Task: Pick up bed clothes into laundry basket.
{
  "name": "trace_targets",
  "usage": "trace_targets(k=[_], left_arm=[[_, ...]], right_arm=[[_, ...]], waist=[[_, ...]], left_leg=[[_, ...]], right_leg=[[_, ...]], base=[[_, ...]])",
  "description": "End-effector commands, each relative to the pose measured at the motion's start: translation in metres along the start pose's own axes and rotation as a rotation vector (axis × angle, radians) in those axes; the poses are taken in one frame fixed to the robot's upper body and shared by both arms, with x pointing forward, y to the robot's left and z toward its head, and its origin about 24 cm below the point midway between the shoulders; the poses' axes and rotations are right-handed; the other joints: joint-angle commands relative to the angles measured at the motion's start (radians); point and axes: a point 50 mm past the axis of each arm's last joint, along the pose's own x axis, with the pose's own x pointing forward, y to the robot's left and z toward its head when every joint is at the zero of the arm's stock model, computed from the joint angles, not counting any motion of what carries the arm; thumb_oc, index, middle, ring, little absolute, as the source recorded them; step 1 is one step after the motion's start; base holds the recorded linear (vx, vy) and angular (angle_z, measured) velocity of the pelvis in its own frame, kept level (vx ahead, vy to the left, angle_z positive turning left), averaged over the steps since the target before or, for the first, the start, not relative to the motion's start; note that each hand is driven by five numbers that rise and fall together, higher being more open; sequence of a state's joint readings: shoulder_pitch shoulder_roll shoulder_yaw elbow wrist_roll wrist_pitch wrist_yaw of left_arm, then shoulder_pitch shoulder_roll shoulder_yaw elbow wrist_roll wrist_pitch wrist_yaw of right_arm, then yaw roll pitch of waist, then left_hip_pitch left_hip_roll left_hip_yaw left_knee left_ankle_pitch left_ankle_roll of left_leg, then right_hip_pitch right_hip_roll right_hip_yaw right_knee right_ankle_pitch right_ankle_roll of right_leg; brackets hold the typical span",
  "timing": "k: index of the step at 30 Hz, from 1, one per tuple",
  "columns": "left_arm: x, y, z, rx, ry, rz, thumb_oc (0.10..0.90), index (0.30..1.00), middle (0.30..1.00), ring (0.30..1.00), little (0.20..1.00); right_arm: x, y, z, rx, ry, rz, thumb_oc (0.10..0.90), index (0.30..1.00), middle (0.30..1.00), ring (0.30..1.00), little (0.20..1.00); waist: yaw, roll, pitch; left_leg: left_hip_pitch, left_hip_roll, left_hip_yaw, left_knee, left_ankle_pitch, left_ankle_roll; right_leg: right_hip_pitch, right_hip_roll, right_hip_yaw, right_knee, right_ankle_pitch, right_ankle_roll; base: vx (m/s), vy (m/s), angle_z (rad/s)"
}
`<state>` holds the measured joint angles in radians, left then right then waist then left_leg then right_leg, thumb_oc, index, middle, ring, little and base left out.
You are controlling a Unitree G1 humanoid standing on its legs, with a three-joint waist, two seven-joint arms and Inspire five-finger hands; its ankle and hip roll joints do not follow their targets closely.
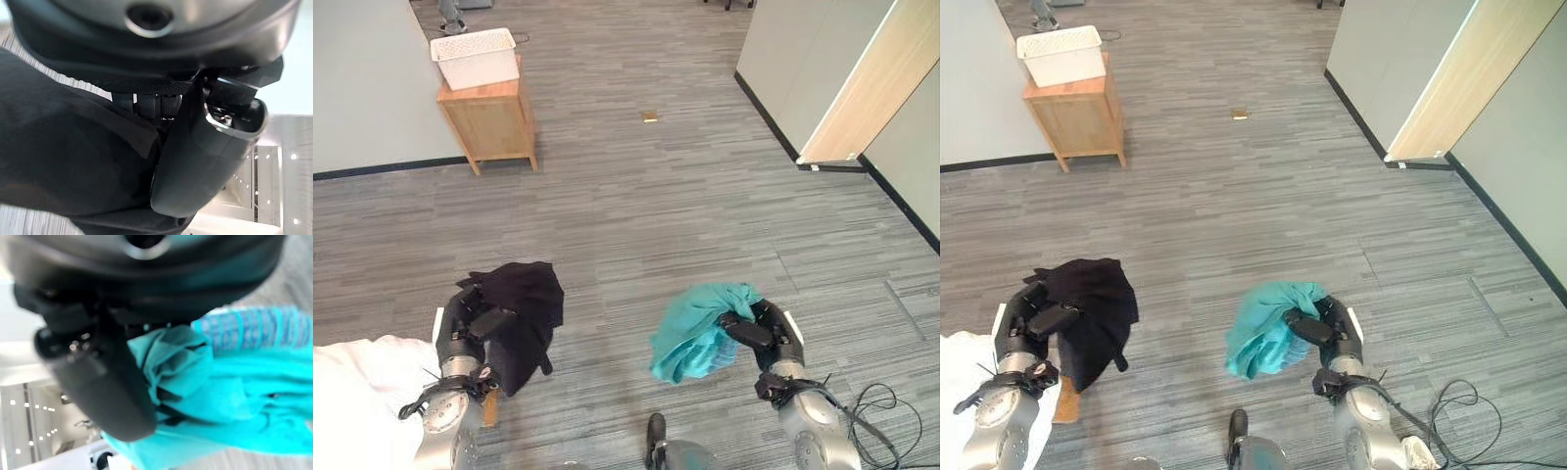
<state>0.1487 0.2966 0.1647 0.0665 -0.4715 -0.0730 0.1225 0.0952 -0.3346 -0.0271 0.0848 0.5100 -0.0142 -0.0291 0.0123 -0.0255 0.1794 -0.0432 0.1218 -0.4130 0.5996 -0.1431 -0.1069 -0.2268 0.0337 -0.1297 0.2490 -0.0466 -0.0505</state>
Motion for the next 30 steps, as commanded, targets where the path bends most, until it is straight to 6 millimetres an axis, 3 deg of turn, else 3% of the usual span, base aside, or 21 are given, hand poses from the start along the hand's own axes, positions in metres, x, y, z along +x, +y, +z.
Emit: trace_targets(k=[1,4,7,8,10,11,13,14,15,16,17,18,19,20,21,22,23,24,27,29,30], left_arm=[[0.011,-0.016,0.066,-0.016,-0.317,-0.109,0.4,0.3,0.3,0.3,0.3],[0.012,-0.027,0.067,-0.032,-0.317,-0.151,0.4,0.3,0.3,0.3,0.3],[0.008,-0.033,0.061,-0.033,-0.301,-0.178,0.4,0.3,0.3,0.3,0.3],[0.007,-0.033,0.061,-0.01,-0.306,-0.163,0.4,0.3,0.3,0.3,0.3],[0.006,-0.034,0.059,0.007,-0.302,-0.158,0.4,0.3,0.3,0.3,0.3],[0.006,-0.034,0.061,0.021,-0.313,-0.149,0.4,0.3,0.3,0.3,0.3],[0.006,-0.034,0.064,0.042,-0.326,-0.148,0.4,0.3,0.3,0.3,0.3],[0.006,-0.032,0.067,0.058,-0.339,-0.146,0.4,0.3,0.3,0.3,0.3],[0.005,-0.03,0.066,0.07,-0.334,-0.142,0.4,0.3,0.3,0.3,0.3],[0.004,-0.027,0.063,0.091,-0.324,-0.14,0.4,0.3,0.3,0.3,0.3],[0.005,-0.028,0.061,0.109,-0.306,-0.141,0.4,0.3,0.3,0.3,0.3],[0.007,-0.03,0.065,0.096,-0.315,-0.144,0.4,0.3,0.3,0.3,0.3],[0.007,-0.03,0.067,0.098,-0.325,-0.148,0.4,0.3,0.3,0.3,0.3],[0.009,-0.033,0.07,0.137,-0.337,-0.171,0.4,0.3,0.3,0.3,0.3],[0.009,-0.033,0.07,0.136,-0.337,-0.171,0.4,0.3,0.3,0.3,0.3],[0.011,-0.04,0.076,0.144,-0.358,-0.208,0.4,0.3,0.3,0.3,0.3],[0.012,-0.042,0.078,0.144,-0.366,-0.215,0.4,0.3,0.3,0.3,0.3],[0.013,-0.044,0.08,0.145,-0.377,-0.227,0.4,0.3,0.3,0.3,0.3],[0.015,-0.056,0.082,0.128,-0.386,-0.281,0.4,0.3,0.3,0.3,0.3],[0.013,-0.062,0.089,0.148,-0.414,-0.313,0.4,0.3,0.3,0.3,0.3],[0.01,-0.059,0.087,0.151,-0.411,-0.313,0.4,0.3,0.3,0.3,0.3]], right_arm=[[0.012,0.014,0.072,0.022,-0.376,0.067,0.4,0.3,0.3,0.3,0.3],[0.015,0.012,0.079,0.045,-0.393,0.044,0.4,0.3,0.3,0.3,0.3],[0.016,0.017,0.084,0.038,-0.412,0.076,0.4,0.3,0.3,0.3,0.3],[0.018,0.023,0.087,0.02,-0.418,0.106,0.4,0.3,0.3,0.3,0.3],[0.021,0.033,0.08,0.006,-0.381,0.152,0.4,0.3,0.3,0.3,0.3],[0.022,0.037,0.079,-0.003,-0.376,0.17,0.4,0.3,0.3,0.3,0.3],[0.024,0.045,0.08,-0.027,-0.371,0.216,0.4,0.3,0.3,0.3,0.3],[0.022,0.048,0.082,-0.043,-0.379,0.238,0.4,0.3,0.3,0.3,0.3],[0.022,0.051,0.078,-0.056,-0.366,0.248,0.4,0.3,0.3,0.3,0.3],[0.021,0.054,0.07,-0.074,-0.34,0.253,0.4,0.3,0.3,0.3,0.3],[0.022,0.051,0.061,-0.099,-0.302,0.234,0.4,0.3,0.3,0.3,0.3],[0.021,0.049,0.057,-0.095,-0.28,0.232,0.4,0.3,0.3,0.3,0.3],[0.019,0.049,0.055,-0.09,-0.274,0.238,0.4,0.3,0.3,0.3,0.3],[0.015,0.039,0.046,-0.097,-0.24,0.196,0.4,0.3,0.3,0.3,0.3],[0.015,0.039,0.046,-0.097,-0.24,0.196,0.4,0.3,0.3,0.3,0.3],[0.011,0.034,0.042,-0.077,-0.226,0.185,0.4,0.3,0.3,0.3,0.3],[0.01,0.033,0.043,-0.067,-0.229,0.185,0.4,0.3,0.3,0.3,0.3],[0.01,0.032,0.044,-0.065,-0.233,0.179,0.4,0.3,0.3,0.3,0.3],[0.009,0.022,0.048,-0.05,-0.247,0.14,0.4,0.3,0.3,0.3,0.3],[0.001,0.006,0.051,-0.096,-0.25,0.102,0.4,0.3,0.3,0.3,0.3],[-0.002,0.01,0.054,-0.06,-0.263,0.131,0.4,0.3,0.3,0.3,0.3]], waist=[[0.018,-0.056,-0.054],[0.065,-0.065,-0.033],[0.107,-0.057,-0.061],[0.129,-0.04,-0.076],[0.16,-0.033,-0.104],[0.168,-0.036,-0.116],[0.188,-0.038,-0.135],[0.194,-0.046,-0.148],[0.202,-0.057,-0.157],[0.21,-0.076,-0.174],[0.217,-0.088,-0.175],[0.196,-0.07,-0.15],[0.174,-0.046,-0.135],[0.121,-0.013,-0.115],[0.118,-0.011,-0.116],[0.093,0.0,-0.114],[0.079,0.004,-0.111],[0.066,0.004,-0.106],[0.038,-0.032,-0.104],[0.046,-0.051,-0.102],[0.058,-0.06,-0.101]], left_leg=[[-0.001,-0.04,0.095,0.021,0.341,0.069],[-0.154,-0.134,0.115,-0.019,0.224,0.083],[-0.217,-0.229,0.176,-0.281,0.166,0.088],[-0.237,-0.263,0.218,-0.46,0.203,0.101],[-0.201,-0.292,0.221,-0.55,0.263,0.118],[-0.2,-0.305,0.274,-0.628,0.292,0.113],[-0.201,-0.303,0.381,-0.604,0.304,0.121],[-0.185,-0.298,0.425,-0.583,0.275,0.145],[-0.17,-0.299,0.409,-0.572,0.25,0.17],[-0.143,-0.315,0.382,-0.562,0.228,0.192],[-0.129,-0.326,0.376,-0.537,0.198,0.21],[-0.085,-0.298,0.356,-0.535,0.182,0.214],[-0.043,-0.278,0.324,-0.544,0.177,0.217],[0.026,-0.265,0.229,-0.553,0.16,0.22],[0.023,-0.263,0.225,-0.556,0.164,0.219],[0.067,-0.244,0.174,-0.579,0.156,0.205],[0.089,-0.236,0.142,-0.584,0.15,0.196],[0.106,-0.235,0.106,-0.59,0.14,0.187],[0.113,-0.256,0.016,-0.563,0.09,0.153],[0.09,-0.262,-0.032,-0.51,0.064,0.136],[0.083,-0.263,-0.028,-0.512,0.054,0.135]], right_leg=[[0.11,-0.081,0.085,-0.173,0.03,0.092],[0.197,-0.067,0.123,-0.18,-0.018,0.079],[0.273,-0.036,0.133,-0.212,-0.057,0.08],[0.321,0.009,0.135,-0.236,-0.081,0.075],[0.369,0.036,0.149,-0.245,-0.091,0.067],[0.406,0.044,0.157,-0.25,-0.114,0.065],[0.456,0.044,0.162,-0.226,-0.153,0.067],[0.464,0.03,0.153,-0.178,-0.179,0.078],[0.455,0.009,0.147,-0.123,-0.192,0.089],[0.413,-0.024,0.125,0.042,-0.134,0.127],[0.372,-0.071,0.115,0.243,0.038,0.201],[0.286,-0.077,0.112,0.401,0.124,0.234],[0.217,-0.061,0.115,0.487,0.126,0.225],[0.123,-0.023,0.133,0.604,0.061,0.188],[0.121,-0.021,0.128,0.603,0.065,0.187],[0.067,-0.103,0.13,0.518,0.027,0.155],[0.052,-0.129,0.119,0.44,-0.001,0.14],[0.039,-0.126,0.13,0.354,-0.014,0.139],[0.086,-0.09,0.243,-0.045,-0.022,0.162],[0.145,-0.097,0.27,-0.119,-0.028,0.171],[0.147,-0.111,0.228,-0.128,0.0,0.177]], base=[[0.39,-0.332,-0.28],[0.49,-0.236,-0.19],[0.62,-0.149,-0.03],[0.63,-0.142,-0.25],[0.58,-0.114,-0.16],[0.6,-0.084,-0.48],[0.57,-0.015,-0.67],[0.55,0.042,-0.46],[0.56,0.081,-0.45],[0.52,0.12,-0.37],[0.46,0.134,-0.55],[0.36,0.113,-0.61],[0.46,0.064,-0.13],[0.37,0.031,0.62],[0.52,-0.056,1.76],[0.34,-0.11,1.83],[0.45,-0.169,1.89],[0.35,-0.208,1.29],[0.3,-0.223,1.21],[0.17,-0.225,1.47],[0.07,-0.221,1.45]])
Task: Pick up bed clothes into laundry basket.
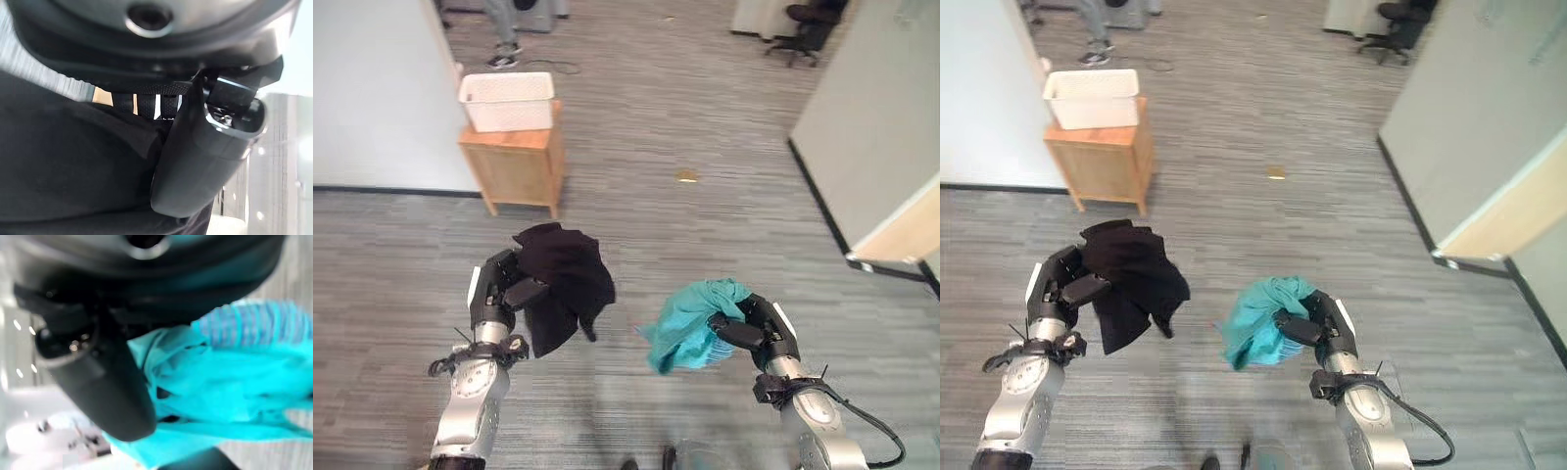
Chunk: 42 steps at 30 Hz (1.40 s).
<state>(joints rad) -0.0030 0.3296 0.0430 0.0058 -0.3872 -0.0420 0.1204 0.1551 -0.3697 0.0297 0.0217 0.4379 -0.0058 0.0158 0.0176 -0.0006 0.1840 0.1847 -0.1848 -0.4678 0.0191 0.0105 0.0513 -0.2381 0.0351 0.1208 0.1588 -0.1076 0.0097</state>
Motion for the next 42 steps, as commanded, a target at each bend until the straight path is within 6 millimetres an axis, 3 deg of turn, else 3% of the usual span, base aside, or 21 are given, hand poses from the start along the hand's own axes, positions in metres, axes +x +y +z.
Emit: trace_targets(k=[1,9,19,20,24,27,33,39,42], left_arm=[[-0.009,-0.001,0.053,0.077,-0.278,-0.101,0.4,0.3,0.3,0.3,0.3],[-0.034,0.023,0.023,0.013,-0.144,0.008,0.4,0.3,0.3,0.3,0.3],[-0.033,0.031,0.028,0.032,-0.159,0.049,0.4,0.3,0.3,0.3,0.3],[-0.021,0.017,0.006,0.076,-0.043,-0.072,0.4,0.3,0.3,0.3,0.3],[-0.02,0.029,0.009,0.017,-0.074,0.05,0.4,0.3,0.3,0.3,0.3],[-0.018,0.04,0.019,-0.13,-0.155,0.21,0.4,0.3,0.3,0.3,0.3],[-0.024,0.058,0.018,-0.083,-0.158,0.314,0.4,0.3,0.3,0.3,0.3],[-0.042,0.077,0.005,-0.069,-0.1,0.407,0.4,0.3,0.3,0.3,0.3],[-0.042,0.079,0.005,-0.06,-0.094,0.414,0.4,0.3,0.3,0.3,0.3]], right_arm=[[0.01,-0.004,0.06,0.041,-0.313,0.021,0.4,0.3,0.3,0.3,0.3],[0.005,-0.013,0.065,0.049,-0.34,-0.036,0.4,0.3,0.3,0.3,0.3],[-0.002,-0.01,0.06,0.104,-0.334,-0.047,0.4,0.3,0.3,0.3,0.3],[0.004,-0.026,0.018,0.189,-0.16,-0.163,0.4,0.3,0.3,0.3,0.3],[0.017,-0.018,0.036,0.143,-0.209,-0.118,0.4,0.3,0.3,0.3,0.3],[0.028,-0.003,0.058,0.05,-0.273,-0.036,0.4,0.3,0.3,0.3,0.3],[0.038,0.021,0.089,-0.029,-0.373,0.085,0.4,0.3,0.3,0.3,0.3],[0.039,0.027,0.091,-0.034,-0.385,0.098,0.4,0.3,0.3,0.3,0.3],[0.037,0.026,0.091,-0.051,-0.391,0.089,0.4,0.3,0.3,0.3,0.3]], waist=[[0.056,-0.09,-0.112],[0.068,-0.088,-0.151],[0.051,-0.07,-0.139],[0.0,-0.006,-0.115],[0.03,-0.011,-0.132],[0.078,-0.028,-0.146],[0.138,-0.055,-0.145],[0.178,-0.066,-0.143],[0.179,-0.059,-0.132]], left_leg=[[-0.148,0.051,0.026,0.061,-0.095,-0.029],[-0.147,0.09,0.02,-0.024,-0.057,-0.062],[-0.137,0.099,0.016,-0.047,-0.047,-0.063],[-0.22,0.131,0.231,0.0,-0.038,-0.071],[-0.204,0.126,0.209,-0.007,-0.04,-0.067],[-0.204,0.119,0.181,-0.002,-0.04,-0.066],[-0.22,0.099,0.141,0.051,-0.063,-0.064],[-0.221,0.083,0.136,0.076,-0.087,-0.048],[-0.214,0.079,0.146,0.092,-0.117,-0.03]], right_leg=[[0.164,-0.112,-0.024,-0.068,0.087,0.13],[0.233,-0.086,-0.075,-0.192,0.093,0.093],[0.24,-0.083,-0.083,-0.179,0.073,0.079],[0.269,-0.083,-0.083,-0.131,-0.008,0.055],[0.285,-0.095,-0.096,-0.127,-0.01,0.057],[0.304,-0.104,-0.128,-0.121,-0.021,0.058],[0.329,-0.121,-0.18,-0.113,-0.036,0.059],[0.343,-0.138,-0.189,-0.112,-0.038,0.073],[0.309,-0.155,-0.185,-0.006,-0.059,0.093]], base=[[0.06,-0.171,1.12],[0.1,-0.105,0.23],[0.02,-0.013,0.04],[0.0,0.0,0.0],[0.0,0.004,-0.01],[-0.01,0.008,0.11],[0.0,-0.003,0.28],[0.04,0.044,0.18],[0.08,0.103,0.13]])
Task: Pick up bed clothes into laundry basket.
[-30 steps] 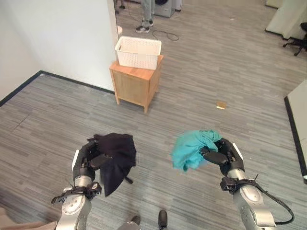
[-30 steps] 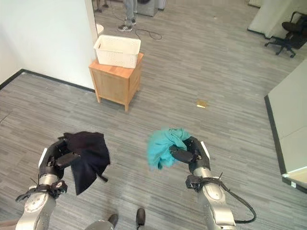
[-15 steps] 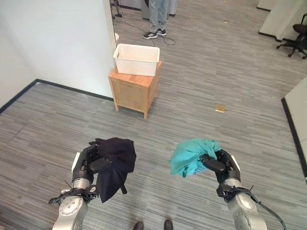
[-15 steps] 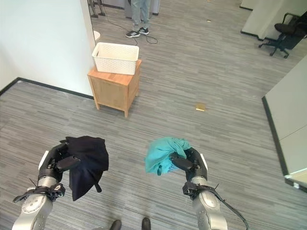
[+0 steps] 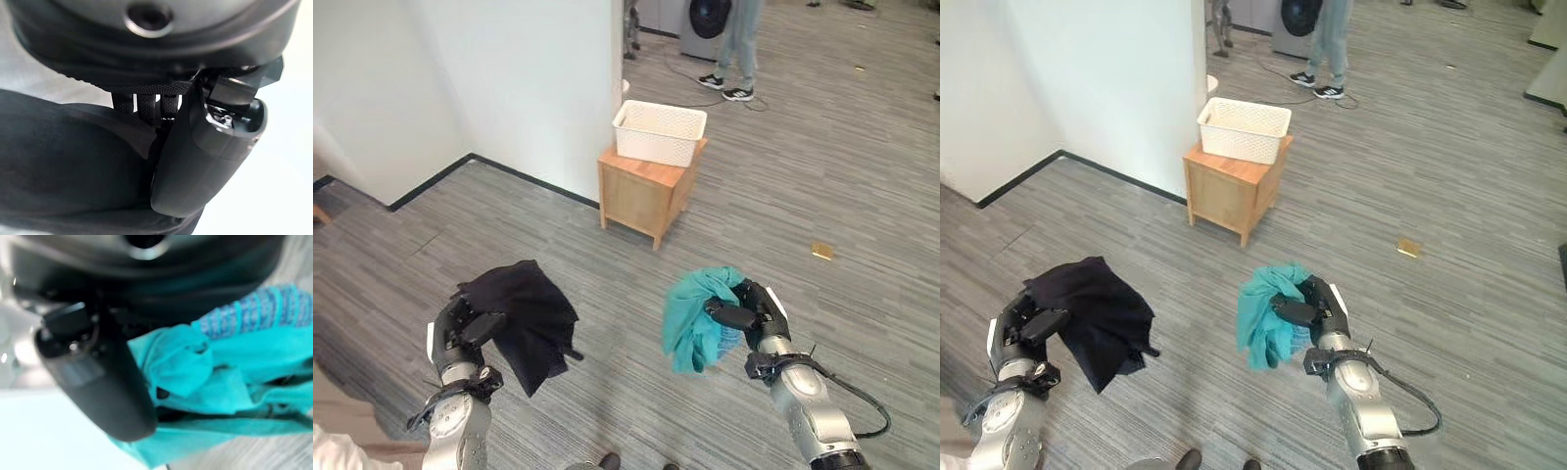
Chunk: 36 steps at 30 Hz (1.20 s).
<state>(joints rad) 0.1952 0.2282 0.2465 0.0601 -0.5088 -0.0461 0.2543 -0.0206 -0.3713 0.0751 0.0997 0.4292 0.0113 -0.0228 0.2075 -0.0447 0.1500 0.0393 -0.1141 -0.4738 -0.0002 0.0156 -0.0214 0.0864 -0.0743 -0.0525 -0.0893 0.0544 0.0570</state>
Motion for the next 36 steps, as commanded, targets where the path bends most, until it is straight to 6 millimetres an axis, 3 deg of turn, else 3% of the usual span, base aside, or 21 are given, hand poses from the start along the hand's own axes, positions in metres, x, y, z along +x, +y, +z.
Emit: trace_targets(k=[1,2,4,7,9,11,12,13,14,17,18,20,21,23,24,26,28,31,32,35,36], left_arm=[[0.008,0.002,0.054,0.043,-0.285,-0.046,0.4,0.3,0.3,0.3,0.3],[0.008,0.002,0.054,0.049,-0.285,-0.052,0.4,0.3,0.3,0.3,0.3],[0.009,-0.003,0.055,0.059,-0.283,-0.085,0.4,0.3,0.3,0.3,0.3],[0.012,-0.013,0.064,0.1,-0.314,-0.16,0.4,0.3,0.3,0.3,0.3],[0.011,-0.014,0.066,0.098,-0.322,-0.169,0.4,0.3,0.3,0.3,0.3],[0.012,-0.016,0.072,0.107,-0.346,-0.183,0.4,0.3,0.3,0.3,0.3],[0.012,-0.016,0.072,0.108,-0.345,-0.183,0.4,0.3,0.3,0.3,0.3],[0.014,-0.019,0.073,0.099,-0.348,-0.191,0.4,0.3,0.3,0.3,0.3],[0.016,-0.021,0.074,0.088,-0.351,-0.192,0.4,0.3,0.3,0.3,0.3],[0.02,-0.028,0.08,0.076,-0.383,-0.202,0.4,0.3,0.3,0.3,0.3],[0.019,-0.028,0.08,0.077,-0.38,-0.207,0.4,0.3,0.3,0.3,0.3],[0.016,-0.027,0.077,0.071,-0.375,-0.2,0.4,0.3,0.3,0.3,0.3],[0.018,-0.024,0.076,0.053,-0.37,-0.176,0.4,0.3,0.3,0.3,0.3],[0.018,-0.023,0.078,0.039,-0.375,-0.171,0.4,0.3,0.3,0.3,0.3],[0.017,-0.023,0.079,0.009,-0.379,-0.163,0.4,0.3,0.3,0.3,0.3],[0.019,-0.021,0.08,0.018,-0.376,-0.154,0.4,0.3,0.3,0.3,0.3],[0.019,-0.021,0.079,0.014,-0.369,-0.16,0.4,0.3,0.3,0.3,0.3],[0.017,-0.019,0.074,-0.02,-0.351,-0.156,0.4,0.3,0.3,0.3,0.3],[0.017,-0.019,0.071,-0.023,-0.341,-0.161,0.4,0.3,0.3,0.3,0.3],[0.013,-0.018,0.069,-0.003,-0.34,-0.168,0.4,0.3,0.3,0.3,0.3],[0.013,-0.018,0.074,0.013,-0.362,-0.168,0.4,0.3,0.3,0.3,0.3]], right_arm=[[0.007,0.009,0.069,-0.042,-0.334,0.056,0.4,0.3,0.3,0.3,0.3],[0.007,0.008,0.069,-0.048,-0.335,0.054,0.4,0.3,0.3,0.3,0.3],[0.006,0.009,0.069,-0.058,-0.34,0.049,0.4,0.3,0.3,0.3,0.3],[0.003,0.008,0.069,-0.053,-0.35,0.041,0.4,0.3,0.3,0.3,0.3],[0.002,0.007,0.068,-0.042,-0.347,0.043,0.4,0.3,0.3,0.3,0.3],[-0.001,-0.004,0.066,-0.046,-0.337,0.01,0.4,0.3,0.3,0.3,0.3],[-0.001,-0.004,0.065,-0.045,-0.336,0.01,0.4,0.3,0.3,0.3,0.3],[-0.004,-0.014,0.058,-0.043,-0.306,-0.035,0.4,0.3,0.3,0.3,0.3],[-0.006,-0.018,0.056,-0.04,-0.298,-0.055,0.4,0.3,0.3,0.3,0.3],[-0.013,-0.03,0.049,-0.048,-0.271,-0.104,0.4,0.3,0.3,0.3,0.3],[-0.016,-0.035,0.049,-0.05,-0.267,-0.115,0.4,0.3,0.3,0.3,0.3],[-0.018,-0.043,0.044,-0.048,-0.252,-0.152,0.4,0.3,0.3,0.3,0.3],[-0.015,-0.043,0.047,-0.043,-0.262,-0.149,0.4,0.3,0.3,0.3,0.3],[-0.012,-0.041,0.05,-0.029,-0.273,-0.147,0.4,0.3,0.3,0.3,0.3],[-0.009,-0.04,0.054,0.002,-0.304,-0.151,0.4,0.3,0.3,0.3,0.3],[-0.005,-0.043,0.061,-0.005,-0.32,-0.173,0.4,0.3,0.3,0.3,0.3],[0.0,-0.039,0.067,0.005,-0.339,-0.157,0.4,0.3,0.3,0.3,0.3],[0.0,-0.034,0.077,-0.017,-0.374,-0.123,0.4,0.3,0.3,0.3,0.3],[0.0,-0.033,0.077,-0.029,-0.377,-0.114,0.4,0.3,0.3,0.3,0.3],[0.001,-0.03,0.076,-0.061,-0.373,-0.107,0.4,0.3,0.3,0.3,0.3],[0.0,-0.029,0.077,-0.073,-0.38,-0.105,0.4,0.3,0.3,0.3,0.3]], waist=[[-0.014,-0.008,-0.09],[-0.015,-0.004,-0.084],[-0.039,0.013,-0.06],[-0.079,0.036,-0.029],[-0.09,0.037,-0.031],[-0.137,0.023,-0.034],[-0.141,0.031,-0.036],[-0.18,0.017,-0.035],[-0.195,0.014,-0.037],[-0.234,0.009,-0.059],[-0.238,0.005,-0.076],[-0.245,0.015,-0.102],[-0.237,0.008,-0.103],[-0.227,-0.008,-0.095],[-0.209,-0.023,-0.078],[-0.174,-0.053,-0.051],[-0.121,-0.055,-0.03],[-0.088,-0.045,-0.04],[-0.074,-0.033,-0.053],[-0.037,0.0,-0.081],[-0.038,0.007,-0.09]], left_leg=[[-0.069,0.008,0.154,0.117,-0.119,0.049],[-0.061,0.007,0.156,0.119,-0.131,0.059],[-0.037,0.003,0.163,0.126,-0.146,0.081],[0.001,0.025,0.15,0.125,-0.165,0.088],[0.023,0.037,0.144,0.11,-0.178,0.083],[0.101,0.065,0.124,0.074,-0.204,0.061],[0.11,0.078,0.12,0.064,-0.204,0.06],[0.16,0.108,0.096,0.043,-0.215,0.035],[0.181,0.132,0.091,0.039,-0.215,0.023],[0.24,0.205,0.066,0.049,-0.208,-0.006],[0.24,0.222,0.061,0.08,-0.174,-0.026],[0.205,0.29,0.087,0.251,0.043,-0.086],[0.161,0.295,0.123,0.349,0.132,-0.086],[0.094,0.274,0.145,0.467,0.151,-0.059],[0.028,0.258,0.171,0.586,0.172,-0.033],[-0.087,0.22,0.234,0.632,0.131,-0.006],[-0.206,0.187,0.286,0.612,0.061,-0.007],[-0.301,0.118,0.371,0.408,0.004,-0.015],[-0.3,0.084,0.403,0.266,0.004,-0.005],[-0.305,-0.003,0.401,0.03,0.097,0.011],[-0.324,-0.02,0.451,-0.034,0.123,0.004]], right_leg=[[-0.056,-0.051,0.002,0.306,-0.204,0.054],[-0.096,-0.057,0.015,0.397,-0.191,0.063],[-0.187,-0.072,0.038,0.578,-0.083,0.069],[-0.321,-0.049,0.049,0.683,-0.083,0.054],[-0.349,-0.047,0.038,0.649,-0.095,0.051],[-0.415,-0.041,0.025,0.472,-0.1,0.062],[-0.4,-0.033,0.015,0.455,-0.097,0.061],[-0.405,-0.007,0.03,0.263,-0.067,0.084],[-0.401,0.003,0.023,0.177,-0.043,0.092],[-0.398,0.024,-0.018,0.045,0.038,0.117],[-0.379,0.026,-0.022,0.063,0.038,0.107],[-0.35,0.057,-0.034,0.117,0.026,0.065],[-0.313,0.057,-0.052,0.135,0.005,0.049],[-0.268,0.056,-0.054,0.126,-0.015,0.033],[-0.225,0.066,-0.045,0.122,-0.034,0.004],[-0.159,0.06,-0.039,0.117,-0.06,-0.018],[-0.092,0.062,-0.026,0.108,-0.099,-0.025],[-0.016,0.068,-0.024,0.082,-0.138,-0.02],[0.018,0.083,-0.015,0.073,-0.167,-0.018],[0.113,0.131,0.023,0.047,-0.209,-0.029],[0.155,0.141,0.034,0.043,-0.239,-0.029]], base=[[0.04,0.133,0.15],[0.05,0.153,0.07],[0.09,0.174,-0.03],[0.18,0.073,-0.06],[0.22,-0.034,-0.12],[0.33,-0.095,-0.08],[0.53,-0.192,0.01],[0.53,-0.21,0.08],[0.71,-0.304,0.41],[0.55,-0.269,0.42],[0.71,-0.387,0.7],[0.72,-0.391,0.61],[0.54,-0.339,0.15],[0.35,-0.241,0.02],[0.36,-0.297,-0.1],[0.45,-0.371,-0.17],[0.48,-0.173,-0.5],[0.54,-0.052,-0.18],[0.61,0.016,0.17],[0.64,0.014,-0.16],[0.66,0.014,-0.36]])
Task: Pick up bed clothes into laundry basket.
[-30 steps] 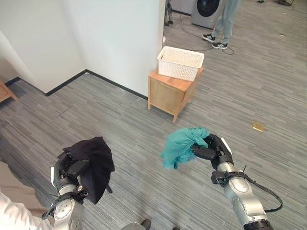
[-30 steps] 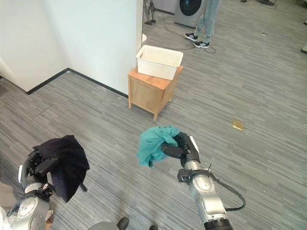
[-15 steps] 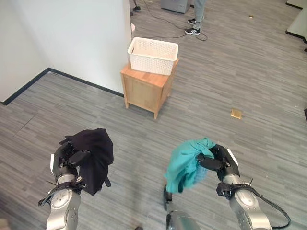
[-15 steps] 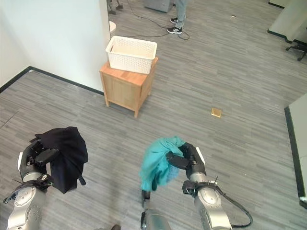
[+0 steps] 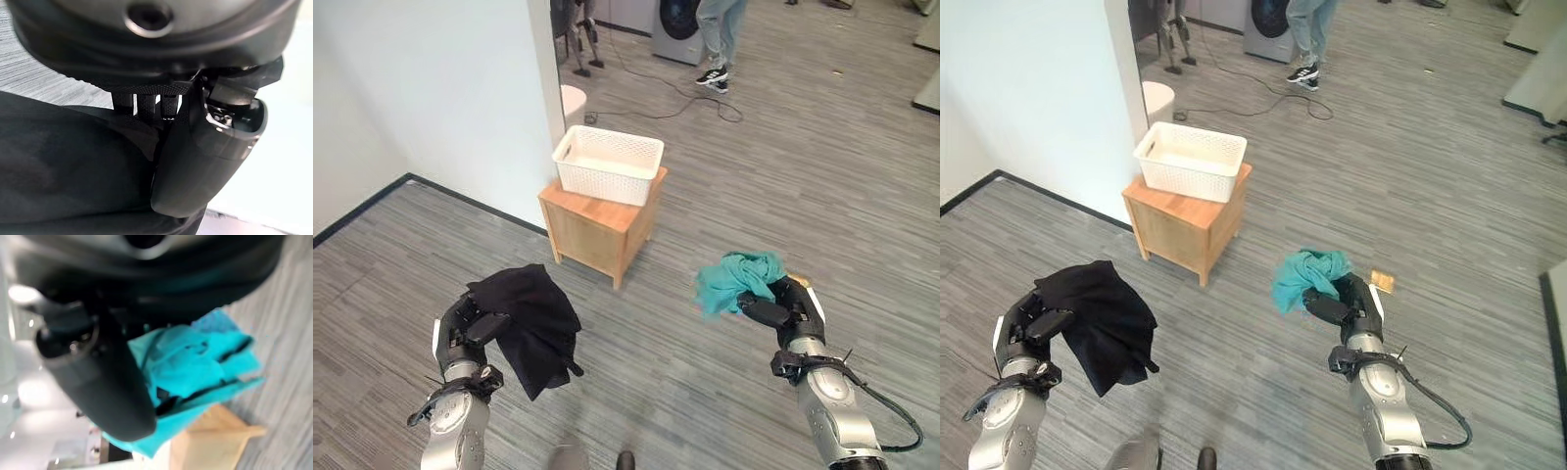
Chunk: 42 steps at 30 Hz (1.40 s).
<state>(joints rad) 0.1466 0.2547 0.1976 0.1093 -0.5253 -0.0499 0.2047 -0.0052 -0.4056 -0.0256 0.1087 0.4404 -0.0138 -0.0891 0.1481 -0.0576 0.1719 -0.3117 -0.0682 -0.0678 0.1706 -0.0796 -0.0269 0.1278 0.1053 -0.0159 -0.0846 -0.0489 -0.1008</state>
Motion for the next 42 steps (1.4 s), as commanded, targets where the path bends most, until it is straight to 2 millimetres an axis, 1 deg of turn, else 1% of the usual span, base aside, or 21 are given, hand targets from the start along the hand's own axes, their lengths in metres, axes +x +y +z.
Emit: trace_targets(k=[1,4,5,6,7,8,9,12,14,16,17,19,20,22,24,26,30,31,33,38,42], left_arm=[[0.005,-0.002,0.08,0.036,-0.396,-0.067,0.4,0.3,0.3,0.3,0.3],[0.002,0.002,0.092,0.043,-0.456,-0.042,0.4,0.3,0.3,0.3,0.3],[-0.002,0.008,0.095,0.071,-0.472,-0.026,0.4,0.3,0.3,0.3,0.3],[-0.003,0.008,0.095,0.072,-0.471,-0.026,0.4,0.3,0.3,0.3,0.3],[-0.003,0.013,0.101,0.1,-0.496,0.003,0.4,0.3,0.3,0.3,0.3],[-0.003,0.012,0.101,0.1,-0.496,0.003,0.4,0.3,0.3,0.3,0.3],[-0.005,0.018,0.113,0.115,-0.544,0.024,0.4,0.3,0.3,0.3,0.3],[-0.001,0.011,0.121,0.15,-0.564,-0.019,0.4,0.3,0.3,0.3,0.3],[0.001,0.003,0.124,0.148,-0.573,-0.061,0.4,0.3,0.3,0.3,0.3],[0.005,-0.006,0.123,0.117,-0.562,-0.094,0.4,0.3,0.3,0.3,0.3],[0.007,-0.011,0.122,0.094,-0.556,-0.113,0.4,0.3,0.3,0.3,0.3],[0.01,-0.019,0.119,0.068,-0.543,-0.142,0.4,0.3,0.3,0.3,0.3],[0.011,-0.024,0.118,0.068,-0.532,-0.164,0.4,0.3,0.3,0.3,0.3],[0.01,-0.028,0.115,0.091,-0.53,-0.191,0.4,0.3,0.3,0.3,0.3],[0.007,-0.024,0.109,0.095,-0.512,-0.193,0.4,0.3,0.3,0.3,0.3],[0.003,-0.015,0.096,0.092,-0.45,-0.198,0.4,0.3,0.3,0.3,0.3],[0.0,-0.016,0.081,0.096,-0.367,-0.242,0.4,0.3,0.3,0.3,0.3],[0.001,-0.014,0.08,0.11,-0.359,-0.254,0.4,0.3,0.3,0.3,0.3],[0.001,-0.015,0.08,0.122,-0.35,-0.271,0.4,0.3,0.3,0.3,0.3],[0.004,-0.021,0.08,0.137,-0.34,-0.317,0.4,0.3,0.3,0.3,0.3],[0.003,-0.023,0.078,0.131,-0.331,-0.322,0.4,0.3,0.3,0.3,0.3]], right_arm=[[0.008,0.006,0.067,-0.043,-0.338,0.063,0.4,0.3,0.3,0.3,0.3],[0.01,0.012,0.074,-0.07,-0.362,0.091,0.4,0.3,0.3,0.3,0.3],[0.012,0.018,0.075,-0.067,-0.372,0.104,0.4,0.3,0.3,0.3,0.3],[0.012,0.018,0.075,-0.067,-0.371,0.104,0.4,0.3,0.3,0.3,0.3],[0.014,0.017,0.075,-0.062,-0.372,0.086,0.4,0.3,0.3,0.3,0.3],[0.014,0.017,0.075,-0.063,-0.372,0.085,0.4,0.3,0.3,0.3,0.3],[0.015,0.018,0.084,-0.056,-0.41,0.08,0.4,0.3,0.3,0.3,0.3],[0.016,0.009,0.086,-0.087,-0.415,0.035,0.4,0.3,0.3,0.3,0.3],[0.015,0.001,0.089,-0.1,-0.423,0.011,0.4,0.3,0.3,0.3,0.3],[0.014,-0.012,0.096,-0.12,-0.435,-0.033,0.4,0.3,0.3,0.3,0.3],[0.012,-0.02,0.101,-0.128,-0.451,-0.06,0.4,0.3,0.3,0.3,0.3],[0.005,-0.034,0.116,-0.172,-0.504,-0.106,0.4,0.3,0.3,0.3,0.3],[0.0,-0.048,0.12,-0.206,-0.51,-0.149,0.4,0.3,0.3,0.3,0.3],[0.0,-0.053,0.13,-0.236,-0.541,-0.168,0.4,0.3,0.3,0.3,0.3],[0.002,-0.056,0.158,-0.305,-0.619,-0.152,0.4,0.3,0.3,0.3,0.3],[0.007,-0.069,0.208,-0.477,-0.7,-0.169,0.4,0.3,0.3,0.3,0.3],[0.015,-0.08,0.26,-0.605,-0.724,-0.192,0.4,0.3,0.3,0.3,0.3],[0.013,-0.08,0.285,-0.749,-0.732,-0.21,0.4,0.3,0.3,0.3,0.3],[0.012,-0.079,0.307,-0.885,-0.735,-0.247,0.4,0.3,0.3,0.3,0.3],[0.027,-0.077,0.333,-1.007,-0.695,-0.314,0.4,0.3,0.3,0.3,0.3],[0.044,-0.067,0.334,-1.082,-0.641,-0.302,0.4,0.3,0.3,0.3,0.3]], waist=[[0.028,0.014,-0.121],[0.06,-0.013,-0.148],[0.07,-0.048,-0.169],[0.069,-0.053,-0.173],[0.08,-0.079,-0.161],[0.083,-0.081,-0.165],[0.056,-0.037,-0.134],[0.016,-0.004,-0.104],[-0.006,0.008,-0.097],[-0.038,0.005,-0.091],[-0.055,-0.01,-0.091],[-0.084,-0.031,-0.088],[-0.098,-0.042,-0.095],[-0.087,-0.053,-0.103],[-0.068,-0.064,-0.113],[-0.053,-0.065,-0.132],[-0.035,-0.08,-0.143],[-0.023,-0.089,-0.138],[-0.022,-0.09,-0.141],[-0.015,-0.097,-0.147],[-0.013,-0.086,-0.147]], left_leg=[[0.025,-0.076,0.078,-0.217,0.239,0.013],[0.041,-0.086,0.088,-0.177,0.243,0.043],[0.059,-0.095,0.061,-0.145,0.218,0.074],[0.058,-0.099,0.061,-0.146,0.212,0.074],[0.096,-0.106,0.05,-0.125,0.179,0.096],[0.096,-0.107,0.052,-0.127,0.173,0.096],[0.185,-0.056,0.012,-0.154,0.153,0.1],[0.274,-0.03,-0.067,-0.169,0.117,0.115],[0.328,-0.003,-0.114,-0.184,0.094,0.104],[0.36,0.003,-0.175,-0.187,0.075,0.083],[0.368,-0.005,-0.209,-0.186,0.057,0.068],[0.383,-0.016,-0.29,-0.195,0.044,0.052],[0.379,-0.019,-0.307,-0.199,0.042,0.047],[0.374,-0.02,-0.321,-0.2,0.041,0.044],[0.36,-0.024,-0.332,-0.2,0.051,0.031],[0.348,-0.007,-0.324,-0.217,0.06,0.014],[0.344,0.005,-0.345,-0.241,0.07,-0.001],[0.338,0.006,-0.353,-0.242,0.081,-0.01],[0.335,0.008,-0.361,-0.25,0.084,-0.015],[0.327,0.007,-0.375,-0.254,0.096,-0.025],[0.327,0.005,-0.378,-0.253,0.098,-0.028]], right_leg=[[0.148,-0.045,0.008,0.037,-0.153,0.127],[0.174,-0.071,0.032,0.103,-0.198,0.136],[0.159,-0.118,0.007,0.211,-0.16,0.179],[0.155,-0.122,0.007,0.215,-0.165,0.18],[0.075,-0.17,0.001,0.468,0.095,0.275],[0.07,-0.172,0.005,0.472,0.092,0.276],[-0.054,-0.148,0.001,0.683,0.211,0.3],[-0.181,-0.162,-0.03,0.838,0.134,0.246],[-0.258,-0.231,-0.071,0.773,0.052,0.212],[-0.293,-0.214,-0.051,0.595,0.015,0.205],[-0.287,-0.202,-0.016,0.412,0.012,0.212],[-0.26,-0.161,0.102,0.227,0.021,0.232],[-0.235,-0.147,0.142,0.204,0.006,0.235],[-0.216,-0.156,0.128,0.19,0.041,0.248],[-0.196,-0.172,0.103,0.156,0.043,0.243],[-0.172,-0.168,0.078,0.107,0.039,0.233],[-0.137,-0.157,0.054,0.063,0.031,0.222],[-0.135,-0.154,0.05,0.061,0.034,0.22],[-0.127,-0.15,0.039,0.054,0.026,0.218],[-0.117,-0.148,0.015,0.052,0.017,0.215],[-0.11,-0.145,0.006,0.054,0.013,0.211]], base=[[0.62,0.025,-0.14],[0.68,0.117,-0.18],[0.38,0.108,-0.55],[0.64,0.212,-0.49],[0.3,0.107,-0.4],[0.53,0.251,-0.16],[0.43,0.18,-0.21],[0.48,0.103,0.44],[0.47,-0.053,1.02],[0.42,-0.166,0.89],[0.38,-0.211,0.99],[0.28,-0.188,1.35],[0.15,-0.194,1.66],[0.07,-0.122,1.33],[0.1,-0.136,0.35],[0.13,-0.188,0.15],[0.05,-0.114,0.17],[0.0,-0.087,0.11],[0.01,-0.058,0.19],[0.01,-0.027,0.11],[0.01,-0.015,0.11]])
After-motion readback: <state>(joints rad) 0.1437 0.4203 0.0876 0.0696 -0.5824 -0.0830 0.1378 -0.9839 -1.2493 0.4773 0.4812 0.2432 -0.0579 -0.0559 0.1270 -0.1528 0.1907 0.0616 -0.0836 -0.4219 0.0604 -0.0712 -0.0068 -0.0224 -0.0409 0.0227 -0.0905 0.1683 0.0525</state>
